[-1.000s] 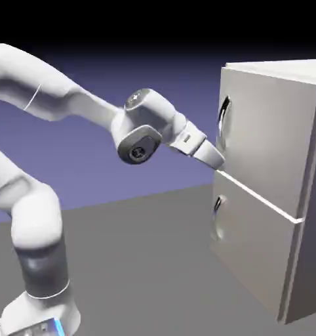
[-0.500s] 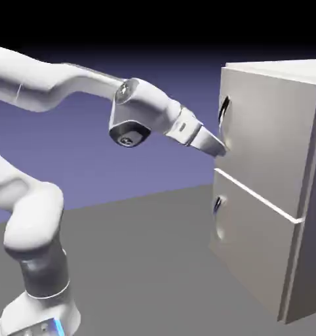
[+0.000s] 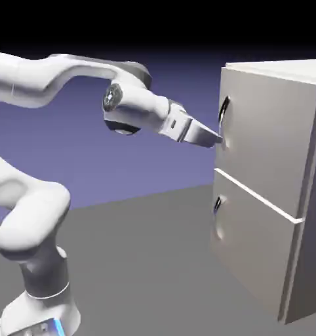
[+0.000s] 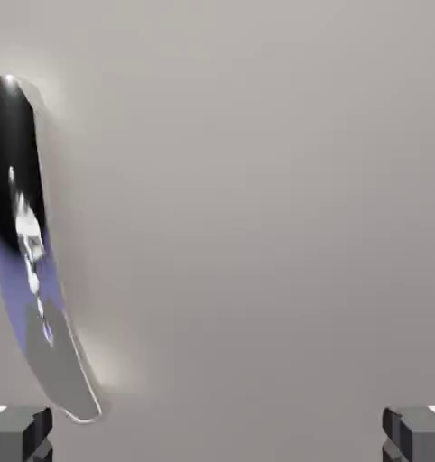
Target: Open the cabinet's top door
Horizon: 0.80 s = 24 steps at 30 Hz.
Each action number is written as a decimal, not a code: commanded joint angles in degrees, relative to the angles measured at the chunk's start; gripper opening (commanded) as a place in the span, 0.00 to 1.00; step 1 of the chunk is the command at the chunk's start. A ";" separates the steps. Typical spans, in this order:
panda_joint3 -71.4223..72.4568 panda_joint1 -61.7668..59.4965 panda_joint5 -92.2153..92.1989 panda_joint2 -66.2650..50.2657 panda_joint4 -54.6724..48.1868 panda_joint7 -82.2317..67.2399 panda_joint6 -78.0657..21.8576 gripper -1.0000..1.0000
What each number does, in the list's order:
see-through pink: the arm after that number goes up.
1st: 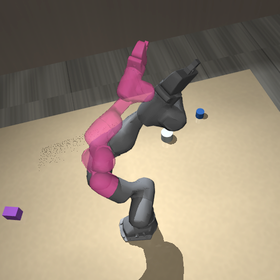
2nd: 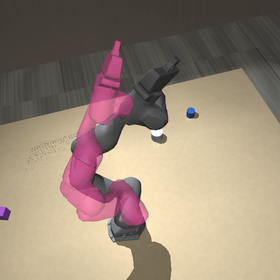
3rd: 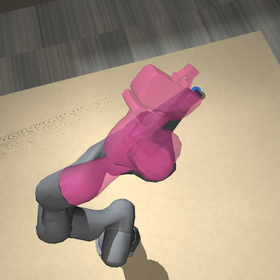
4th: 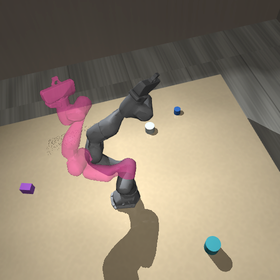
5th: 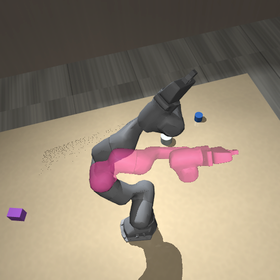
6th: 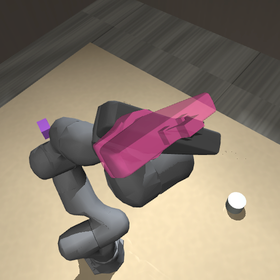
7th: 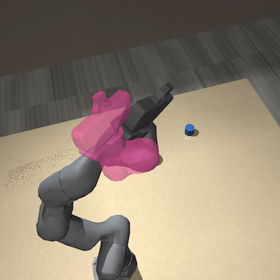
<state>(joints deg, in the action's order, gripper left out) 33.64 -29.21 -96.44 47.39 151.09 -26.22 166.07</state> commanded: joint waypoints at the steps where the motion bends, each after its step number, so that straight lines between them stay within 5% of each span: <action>1: 0.87 -0.77 -2.50 0.38 -0.26 -1.78 -0.21 0.50; 24: 20.86 -18.55 -59.82 9.14 -6.15 -42.60 -4.93 0.50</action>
<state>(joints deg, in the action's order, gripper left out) 54.50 -47.76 -156.26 56.53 144.95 -68.82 161.14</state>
